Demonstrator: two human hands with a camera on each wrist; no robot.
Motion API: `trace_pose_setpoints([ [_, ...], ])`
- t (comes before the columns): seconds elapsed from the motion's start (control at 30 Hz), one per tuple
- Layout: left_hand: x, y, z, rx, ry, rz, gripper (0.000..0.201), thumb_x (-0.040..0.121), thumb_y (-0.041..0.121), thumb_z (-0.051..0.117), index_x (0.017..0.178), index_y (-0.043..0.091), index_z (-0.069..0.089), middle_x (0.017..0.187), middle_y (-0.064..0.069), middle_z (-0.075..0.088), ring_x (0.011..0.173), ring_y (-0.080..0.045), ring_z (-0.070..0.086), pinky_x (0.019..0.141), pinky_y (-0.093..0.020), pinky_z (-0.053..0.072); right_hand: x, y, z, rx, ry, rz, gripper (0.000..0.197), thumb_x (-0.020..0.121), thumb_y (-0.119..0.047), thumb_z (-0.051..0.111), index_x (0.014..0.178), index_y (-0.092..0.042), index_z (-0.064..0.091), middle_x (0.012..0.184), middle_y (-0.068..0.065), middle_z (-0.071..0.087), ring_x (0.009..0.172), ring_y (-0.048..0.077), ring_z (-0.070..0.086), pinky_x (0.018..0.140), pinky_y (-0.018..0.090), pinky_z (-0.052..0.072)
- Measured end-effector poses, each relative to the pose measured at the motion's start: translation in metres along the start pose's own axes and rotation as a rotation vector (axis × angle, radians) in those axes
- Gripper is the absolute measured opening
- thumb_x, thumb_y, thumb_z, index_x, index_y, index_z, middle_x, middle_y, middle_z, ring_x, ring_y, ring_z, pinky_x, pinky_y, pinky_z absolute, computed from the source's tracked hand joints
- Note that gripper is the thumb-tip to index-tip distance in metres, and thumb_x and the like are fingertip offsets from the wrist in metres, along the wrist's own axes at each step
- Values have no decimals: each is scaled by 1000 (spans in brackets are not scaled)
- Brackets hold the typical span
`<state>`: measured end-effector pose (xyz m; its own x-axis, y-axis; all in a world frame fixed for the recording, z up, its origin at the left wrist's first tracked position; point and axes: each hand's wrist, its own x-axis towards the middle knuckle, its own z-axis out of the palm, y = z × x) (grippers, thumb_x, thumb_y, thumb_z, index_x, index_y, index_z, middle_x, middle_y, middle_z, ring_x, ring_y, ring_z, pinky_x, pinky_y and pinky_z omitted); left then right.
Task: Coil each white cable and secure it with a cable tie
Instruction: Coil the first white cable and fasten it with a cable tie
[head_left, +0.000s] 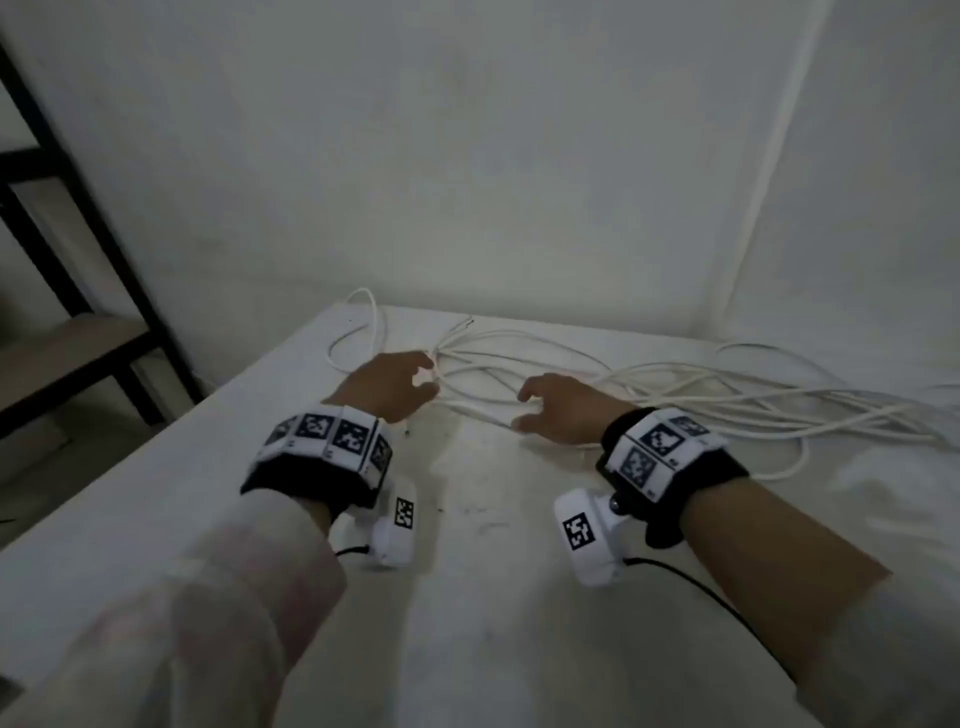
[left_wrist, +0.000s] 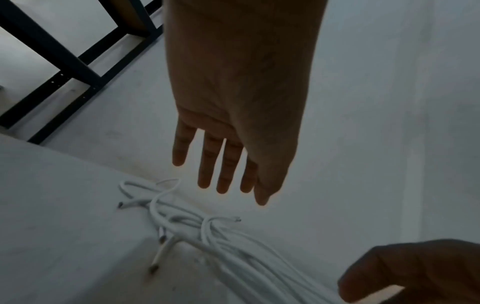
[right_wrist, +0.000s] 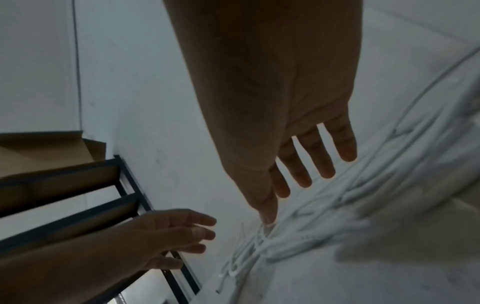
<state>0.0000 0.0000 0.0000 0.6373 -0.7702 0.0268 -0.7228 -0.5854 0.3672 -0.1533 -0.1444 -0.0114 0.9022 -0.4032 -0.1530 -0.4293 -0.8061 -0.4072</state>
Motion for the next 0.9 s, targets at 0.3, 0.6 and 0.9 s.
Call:
trace_pose_setpoints([
  [0.3, 18, 2, 39, 186, -221, 27, 57, 91, 20, 51, 144, 23, 28, 153, -8, 23, 139, -25, 23, 112, -38, 25, 35, -8, 38, -251, -16, 35, 41, 93, -31, 47, 131, -18, 40, 134, 10, 40, 123, 29, 39, 100, 39, 29],
  [0.6, 21, 13, 43, 288, -117, 66, 32, 99, 35, 33, 111, 11, 50, 122, -10, 57, 117, -26, 50, 103, -42, 26, 22, -2, 18, -69, 122, -76, 23, 99, -21, 35, 114, -7, 46, 108, 21, 58, 93, 33, 56, 67, 32, 34],
  [0.9, 12, -6, 17, 368, 72, 82, 30, 100, 30, 31, 104, 7, 50, 116, -12, 60, 112, -24, 53, 100, -39, 30, -54, 55, -48, -88, 486, -8, 29, 98, -34, 33, 113, -15, 51, 94, 23, 62, 84, 38, 59, 67, 37, 39],
])
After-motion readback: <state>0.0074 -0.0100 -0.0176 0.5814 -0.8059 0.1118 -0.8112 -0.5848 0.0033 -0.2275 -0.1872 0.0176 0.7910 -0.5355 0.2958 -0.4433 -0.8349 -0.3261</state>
